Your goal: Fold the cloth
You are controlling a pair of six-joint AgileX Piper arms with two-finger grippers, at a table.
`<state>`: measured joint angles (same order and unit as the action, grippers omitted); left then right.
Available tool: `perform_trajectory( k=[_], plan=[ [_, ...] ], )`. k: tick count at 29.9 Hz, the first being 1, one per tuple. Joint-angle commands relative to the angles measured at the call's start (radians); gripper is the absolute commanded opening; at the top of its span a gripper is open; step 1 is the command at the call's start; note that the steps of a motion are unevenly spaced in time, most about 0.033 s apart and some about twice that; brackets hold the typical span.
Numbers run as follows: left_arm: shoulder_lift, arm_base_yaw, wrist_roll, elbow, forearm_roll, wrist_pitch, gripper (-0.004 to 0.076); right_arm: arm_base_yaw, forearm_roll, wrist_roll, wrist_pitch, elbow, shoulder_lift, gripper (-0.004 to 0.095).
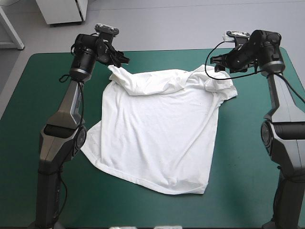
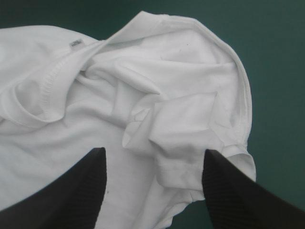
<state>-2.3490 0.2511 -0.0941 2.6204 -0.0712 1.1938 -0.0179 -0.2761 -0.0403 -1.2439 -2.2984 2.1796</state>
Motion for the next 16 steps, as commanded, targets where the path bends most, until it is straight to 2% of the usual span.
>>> perform_trajectory(
  k=[1,3,11,16],
  plan=[
    [0.103,-0.001,0.000,0.086,-0.050,0.046,0.0493,0.000,-0.005,0.000,-0.006,-0.035,-0.134,0.0536],
    [0.119,-0.011,0.002,0.099,-0.044,0.095,0.0493,0.000,-0.008,0.000,-0.006,-0.025,-0.178,0.0536],
    [0.274,-0.022,0.008,0.083,-0.033,0.096,0.0493,0.000,-0.032,0.003,-0.006,0.226,-0.425,0.0534],
    [0.419,-0.022,0.009,-0.082,-0.033,0.097,0.0493,0.000,-0.068,-0.011,-0.006,0.406,-0.587,0.0532]
  ],
)
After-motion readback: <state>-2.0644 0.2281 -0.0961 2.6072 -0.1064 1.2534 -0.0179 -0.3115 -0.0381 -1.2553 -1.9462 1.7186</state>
